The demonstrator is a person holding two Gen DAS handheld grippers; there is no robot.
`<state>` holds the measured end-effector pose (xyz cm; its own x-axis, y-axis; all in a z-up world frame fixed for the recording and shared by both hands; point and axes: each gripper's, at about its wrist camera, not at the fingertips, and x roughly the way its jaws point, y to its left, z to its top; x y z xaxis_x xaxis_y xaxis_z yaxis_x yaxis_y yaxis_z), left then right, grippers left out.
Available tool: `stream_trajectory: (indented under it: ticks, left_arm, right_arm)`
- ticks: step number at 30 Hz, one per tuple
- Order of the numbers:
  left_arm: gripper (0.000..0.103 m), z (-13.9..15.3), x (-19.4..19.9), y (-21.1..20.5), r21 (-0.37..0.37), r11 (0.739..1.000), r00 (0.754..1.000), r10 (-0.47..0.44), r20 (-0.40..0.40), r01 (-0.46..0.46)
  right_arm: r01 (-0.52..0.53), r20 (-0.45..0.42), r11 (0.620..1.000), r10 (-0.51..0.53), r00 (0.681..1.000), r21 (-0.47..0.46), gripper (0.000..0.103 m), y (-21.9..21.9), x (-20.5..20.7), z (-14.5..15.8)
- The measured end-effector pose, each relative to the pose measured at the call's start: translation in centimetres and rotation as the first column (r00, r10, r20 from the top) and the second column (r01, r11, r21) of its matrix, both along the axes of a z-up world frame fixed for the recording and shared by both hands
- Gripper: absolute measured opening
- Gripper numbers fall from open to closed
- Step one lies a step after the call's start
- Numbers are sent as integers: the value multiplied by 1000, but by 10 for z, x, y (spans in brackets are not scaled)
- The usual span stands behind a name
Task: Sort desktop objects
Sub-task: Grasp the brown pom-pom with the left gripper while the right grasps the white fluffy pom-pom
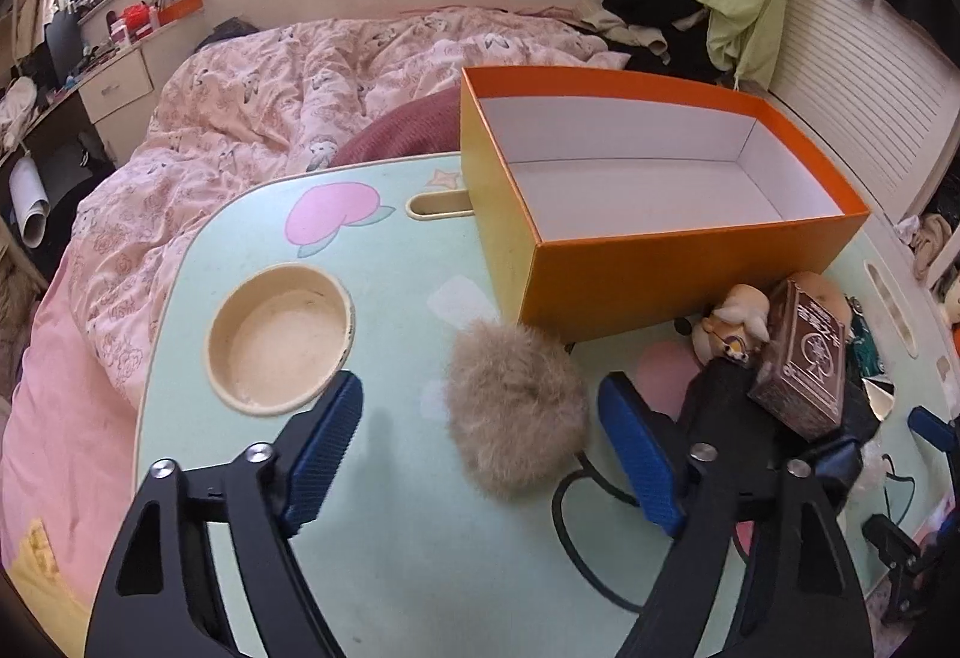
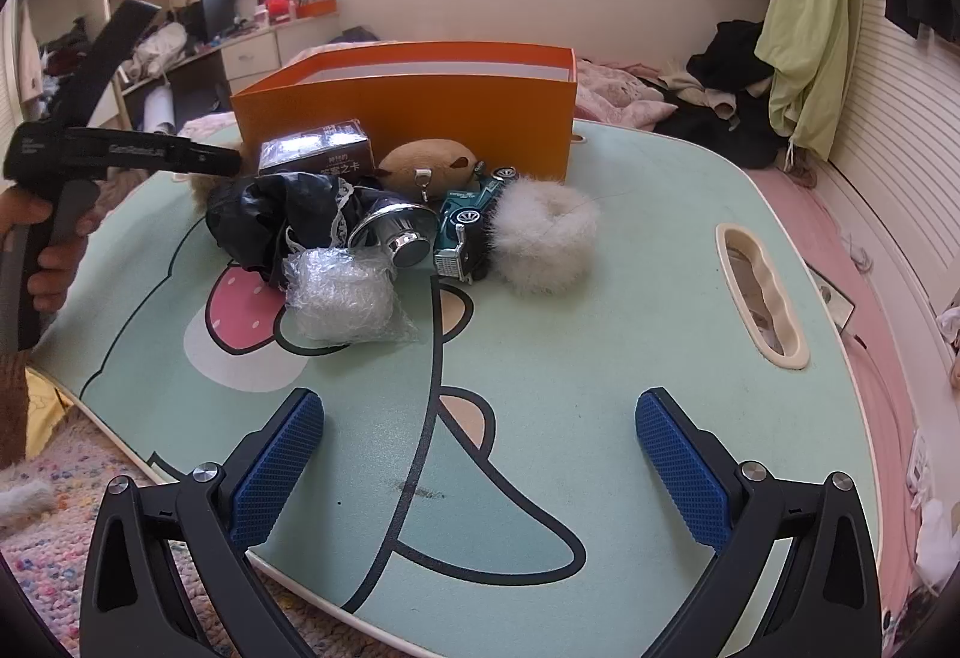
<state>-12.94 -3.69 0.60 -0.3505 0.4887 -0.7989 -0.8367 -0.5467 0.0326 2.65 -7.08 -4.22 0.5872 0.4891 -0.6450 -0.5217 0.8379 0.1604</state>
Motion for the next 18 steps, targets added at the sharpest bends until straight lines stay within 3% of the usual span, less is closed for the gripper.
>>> stream_trajectory:
  ticks: [1,2,3,10,15,18]
  left_arm:
    - [59,-4,-1,3,-7,1000,1000,-2,14,2]
    - [57,-7,-1,7,-10,1000,1000,-6,13,6]
    - [39,-7,1,7,-7,1000,1000,-9,-8,9]
    - [38,6,36,-27,65,997,999,-36,-2,36]
    - [38,3,77,-49,75,994,996,-82,-32,84]
    - [38,0,93,-51,61,994,994,-85,-72,89]
  right_arm:
    - [3,1,1000,-3,1000,0,103,0,0,0]
    - [6,3,1000,-6,1000,0,103,0,0,0]
    - [7,5,1000,-7,1000,-1,103,0,0,0]
    - [35,5,999,-35,999,40,103,-9,5,4]
    - [136,-17,974,-135,991,183,103,-30,22,23]
    - [225,-47,959,-220,974,175,103,-33,43,34]
